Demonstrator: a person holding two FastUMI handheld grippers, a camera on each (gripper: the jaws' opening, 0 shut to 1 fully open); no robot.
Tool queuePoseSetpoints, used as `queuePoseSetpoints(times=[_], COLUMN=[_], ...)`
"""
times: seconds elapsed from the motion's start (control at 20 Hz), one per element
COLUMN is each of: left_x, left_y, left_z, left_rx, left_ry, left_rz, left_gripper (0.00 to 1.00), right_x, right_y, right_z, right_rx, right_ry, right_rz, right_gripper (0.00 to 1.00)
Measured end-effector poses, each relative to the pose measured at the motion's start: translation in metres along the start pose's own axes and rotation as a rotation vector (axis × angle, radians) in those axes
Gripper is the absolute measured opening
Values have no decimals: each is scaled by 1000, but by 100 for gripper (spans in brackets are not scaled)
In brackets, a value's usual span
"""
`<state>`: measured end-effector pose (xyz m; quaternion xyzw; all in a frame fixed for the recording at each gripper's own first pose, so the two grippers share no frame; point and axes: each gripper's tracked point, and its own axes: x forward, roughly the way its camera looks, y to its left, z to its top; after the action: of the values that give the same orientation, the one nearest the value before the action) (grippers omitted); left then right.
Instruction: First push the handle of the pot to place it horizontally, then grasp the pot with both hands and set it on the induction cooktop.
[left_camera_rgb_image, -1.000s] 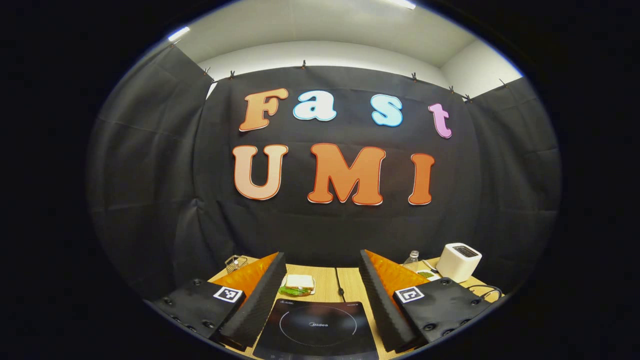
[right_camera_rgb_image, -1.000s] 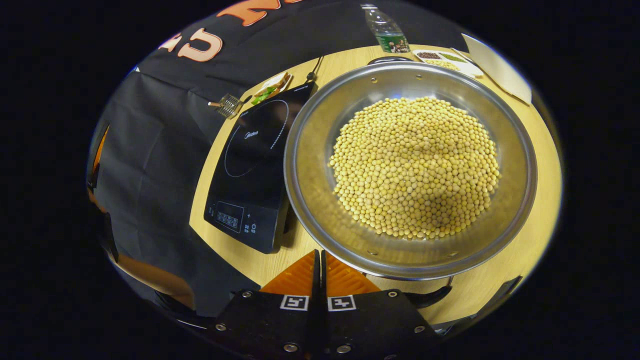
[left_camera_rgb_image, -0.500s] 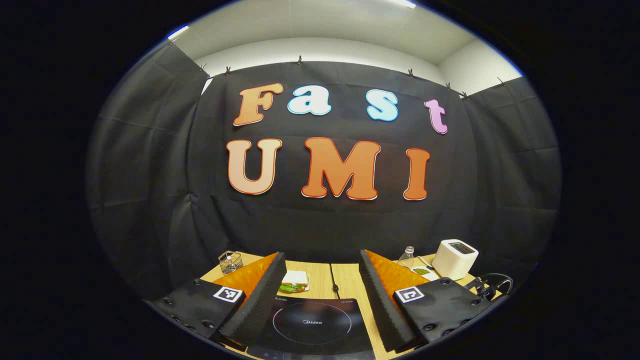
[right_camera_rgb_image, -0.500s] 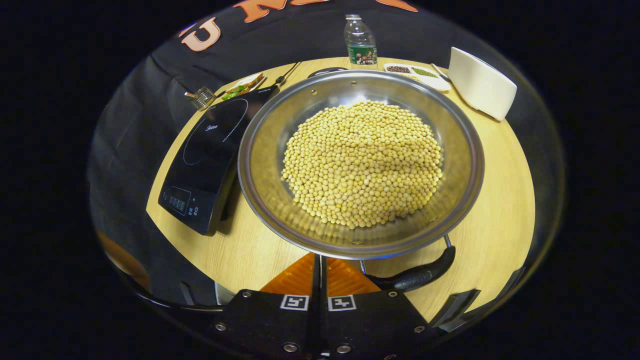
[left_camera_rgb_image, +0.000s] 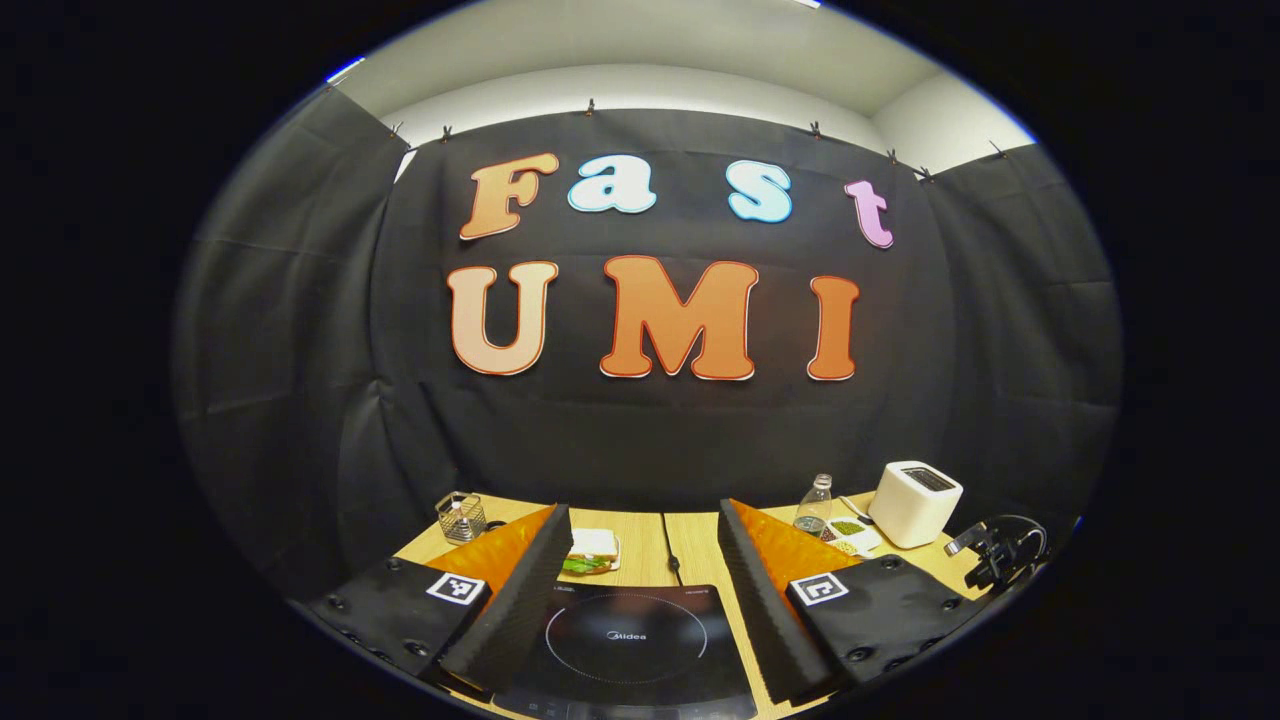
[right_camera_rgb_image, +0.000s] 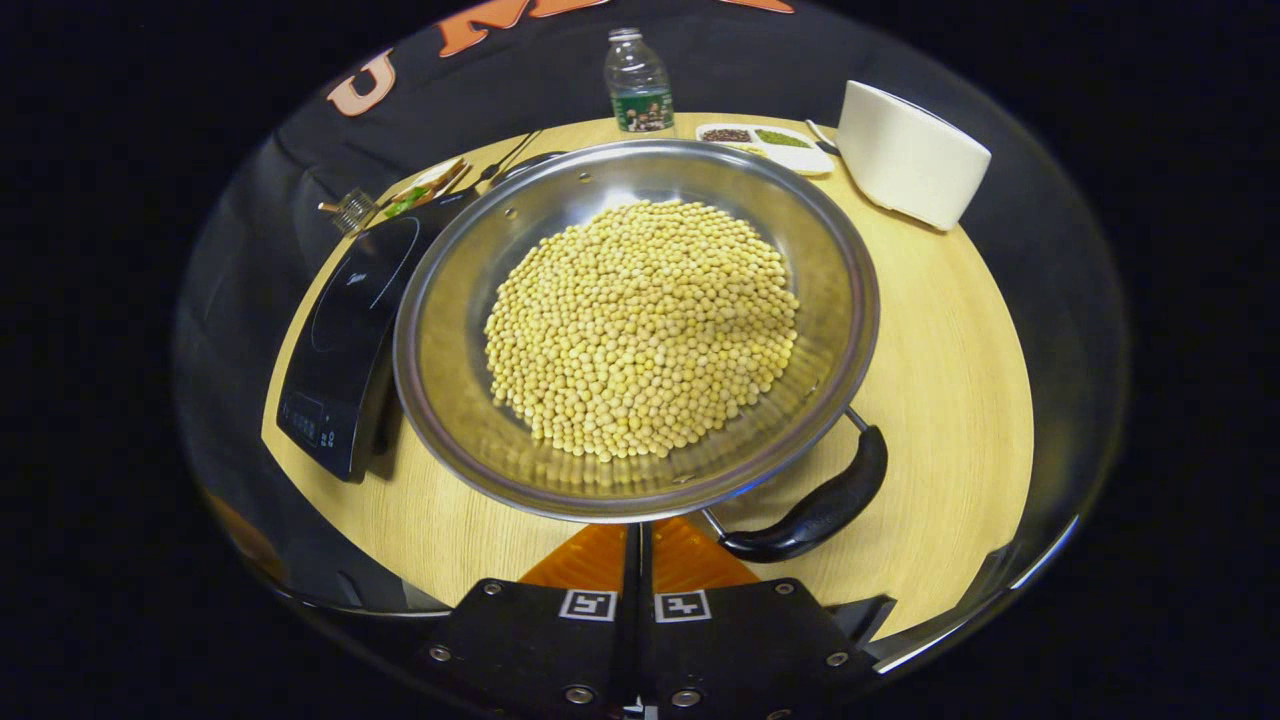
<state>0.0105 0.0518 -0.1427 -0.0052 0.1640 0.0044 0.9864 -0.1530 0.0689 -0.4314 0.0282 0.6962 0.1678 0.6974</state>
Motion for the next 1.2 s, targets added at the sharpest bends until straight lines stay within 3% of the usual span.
queuePoseSetpoints(times=[0.05,0.5,0.65,0.95,1.2], left_x=[0,9,12,24,34], left_y=[1,-7,-7,-16,-25], left_z=[0,-12,-17,-29,-40], left_rx=[2,28,37,22,25], left_ry=[2,33,44,78,108], left_rz=[4,-7,-5,-19,-34], left_gripper=[97,93,94,97,95], right_x=[0,8,7,1,3], right_y=[-8,-49,-71,-93,-112], right_z=[3,26,30,46,70], right_rx=[3,-72,-33,154,248], right_ry=[-1,-2,11,-43,-91], right_rz=[-16,-168,-226,-171,-187], right_gripper=[0,0,0,0,0])
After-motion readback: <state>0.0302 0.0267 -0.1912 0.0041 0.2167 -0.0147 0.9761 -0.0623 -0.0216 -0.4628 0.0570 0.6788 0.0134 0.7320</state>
